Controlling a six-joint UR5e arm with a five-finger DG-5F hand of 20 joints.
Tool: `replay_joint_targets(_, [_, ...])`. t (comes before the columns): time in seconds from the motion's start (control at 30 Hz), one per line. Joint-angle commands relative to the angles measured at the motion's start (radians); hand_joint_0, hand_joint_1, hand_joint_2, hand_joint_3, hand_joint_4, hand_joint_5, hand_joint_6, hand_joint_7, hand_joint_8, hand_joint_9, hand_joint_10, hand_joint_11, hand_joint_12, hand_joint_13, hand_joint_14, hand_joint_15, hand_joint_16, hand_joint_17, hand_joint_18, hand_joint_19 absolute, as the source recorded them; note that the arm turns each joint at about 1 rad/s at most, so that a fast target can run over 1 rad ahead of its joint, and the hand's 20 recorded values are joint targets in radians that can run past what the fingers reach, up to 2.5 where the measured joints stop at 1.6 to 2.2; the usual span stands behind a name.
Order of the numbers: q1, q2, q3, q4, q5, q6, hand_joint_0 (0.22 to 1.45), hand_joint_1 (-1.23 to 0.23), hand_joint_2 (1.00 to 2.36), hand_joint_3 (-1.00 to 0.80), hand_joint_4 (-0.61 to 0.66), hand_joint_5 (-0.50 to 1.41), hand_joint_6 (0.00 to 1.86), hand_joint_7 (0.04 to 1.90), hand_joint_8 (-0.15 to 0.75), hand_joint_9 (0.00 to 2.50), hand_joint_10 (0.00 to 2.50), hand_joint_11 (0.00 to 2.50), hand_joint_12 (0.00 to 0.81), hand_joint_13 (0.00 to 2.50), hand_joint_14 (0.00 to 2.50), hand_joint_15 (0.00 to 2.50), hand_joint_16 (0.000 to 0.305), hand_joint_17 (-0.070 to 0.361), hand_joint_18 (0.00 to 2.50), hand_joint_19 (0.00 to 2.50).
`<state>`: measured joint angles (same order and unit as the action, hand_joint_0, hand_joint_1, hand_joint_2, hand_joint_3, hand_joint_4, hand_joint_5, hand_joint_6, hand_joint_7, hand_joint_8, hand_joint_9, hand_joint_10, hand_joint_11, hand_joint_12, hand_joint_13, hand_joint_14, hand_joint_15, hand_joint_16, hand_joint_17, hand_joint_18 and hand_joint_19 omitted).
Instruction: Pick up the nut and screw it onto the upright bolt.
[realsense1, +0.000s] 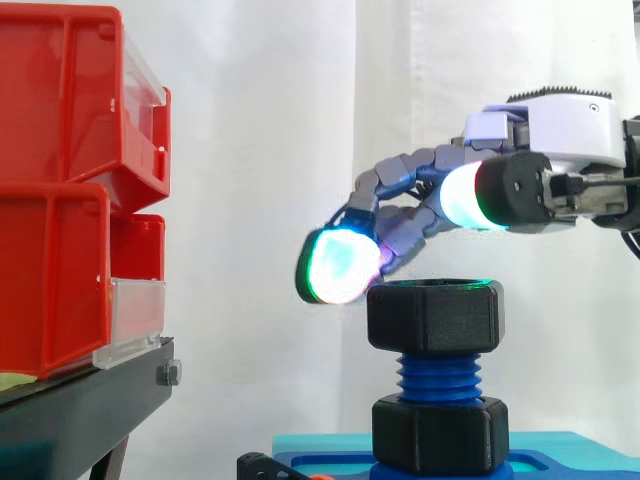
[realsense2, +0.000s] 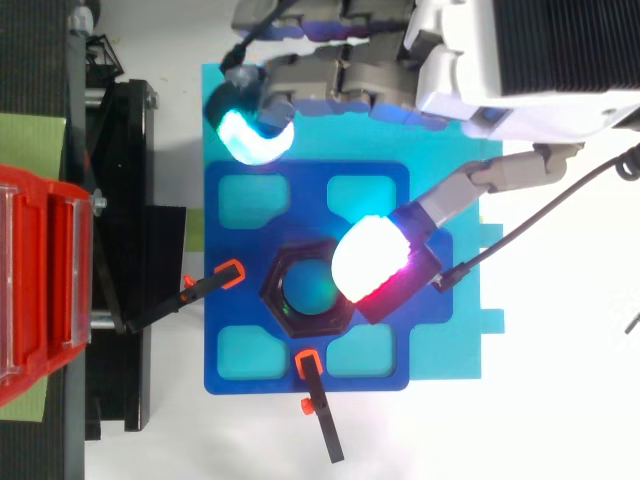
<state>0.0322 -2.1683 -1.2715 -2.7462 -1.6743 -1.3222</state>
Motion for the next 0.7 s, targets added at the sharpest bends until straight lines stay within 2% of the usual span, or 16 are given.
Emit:
replay_joint_targets(0.0, [-0.011, -0.001, 0.014, -0.009, -0.018, -0.014, 0.46, -0.21, 1.0, -0.5, 0.17, -0.21, 0.5, 0.67, 0.255, 0.53, 0.0, 0.0, 0.346, 0.25, 0.0, 0.0, 0.05, 0.113, 0.0, 0.0])
replay_joint_targets(0.07, [-0.012, 0.001, 0.014, -0.009, -0.018, -0.014, 0.45, -0.2, 1.0, -0.5, 0.16, -0.21, 0.5, 0.64, 0.239, 0.45, 0.0, 0.0, 0.35, 0.2, 0.0, 0.0, 0.052, 0.116, 0.0, 0.0])
replay_joint_targets(0.17, [-0.006, -0.001, 0.012, -0.009, -0.013, -0.023, 0.46, -0.05, 1.0, -0.5, 0.12, -0.23, 0.5, 0.59, 0.21, 0.24, 0.0, 0.0, 0.361, 0.0, 0.0, 0.0, 0.057, 0.127, 0.0, 0.0])
replay_joint_targets(0.33, [0.009, -0.001, 0.014, -0.01, 0.002, -0.026, 0.46, 0.02, 1.0, -0.5, 0.11, -0.23, 0.5, 0.59, 0.206, 0.14, 0.0, 0.0, 0.36, 0.0, 0.0, 0.0, 0.057, 0.129, 0.0, 0.0])
replay_joint_targets(0.37, [0.022, -0.001, 0.014, -0.013, 0.025, -0.022, 0.46, 0.03, 1.0, -0.5, 0.12, -0.23, 0.5, 0.59, 0.206, 0.14, 0.0, 0.0, 0.361, 0.0, 0.0, 0.0, 0.057, 0.129, 0.0, 0.0])
replay_joint_targets(0.4, [0.025, -0.001, 0.014, -0.013, 0.025, -0.022, 0.46, 0.03, 1.0, -0.5, 0.13, -0.22, 0.5, 0.59, 0.206, 0.14, 0.0, 0.0, 0.36, 0.0, 0.0, 0.0, 0.057, 0.129, 0.0, 0.0])
replay_joint_targets(0.43, [0.034, -0.001, 0.014, -0.026, 0.054, -0.014, 0.46, 0.04, 1.0, -0.5, 0.13, -0.22, 0.5, 0.6, 0.207, 0.14, 0.0, 0.0, 0.36, 0.0, 0.0, 0.0, 0.057, 0.129, 0.0, 0.0])
replay_joint_targets(0.53, [0.051, -0.001, 0.014, -0.05, 0.074, 0.004, 0.46, 0.04, 1.0, -0.5, 0.16, -0.2, 0.5, 0.64, 0.218, 0.17, 0.0, 0.0, 0.356, 0.0, 0.0, 0.0, 0.056, 0.127, 0.0, 0.0])
replay_joint_targets(0.6, [0.058, -0.001, 0.014, -0.058, 0.076, 0.012, 0.47, 0.04, 1.0, -0.5, 0.18, -0.18, 0.5, 0.69, 0.224, 0.19, 0.0, 0.0, 0.357, 0.0, 0.0, 0.0, 0.056, 0.125, 0.0, 0.0])
replay_joint_targets(0.63, [0.072, -0.001, 0.014, -0.079, 0.081, 0.032, 0.47, 0.04, 1.0, -0.5, 0.2, -0.16, 0.5, 0.79, 0.232, 0.21, 0.0, 0.0, 0.355, 0.0, 0.0, 0.0, 0.055, 0.124, 0.0, 0.0])
replay_joint_targets(0.67, [0.075, -0.001, 0.012, -0.085, 0.082, 0.034, 0.48, 0.03, 1.0, -0.5, 0.21, -0.15, 0.5, 0.85, 0.237, 0.22, 0.0, 0.0, 0.355, 0.0, 0.0, 0.0, 0.055, 0.123, 0.0, 0.0])
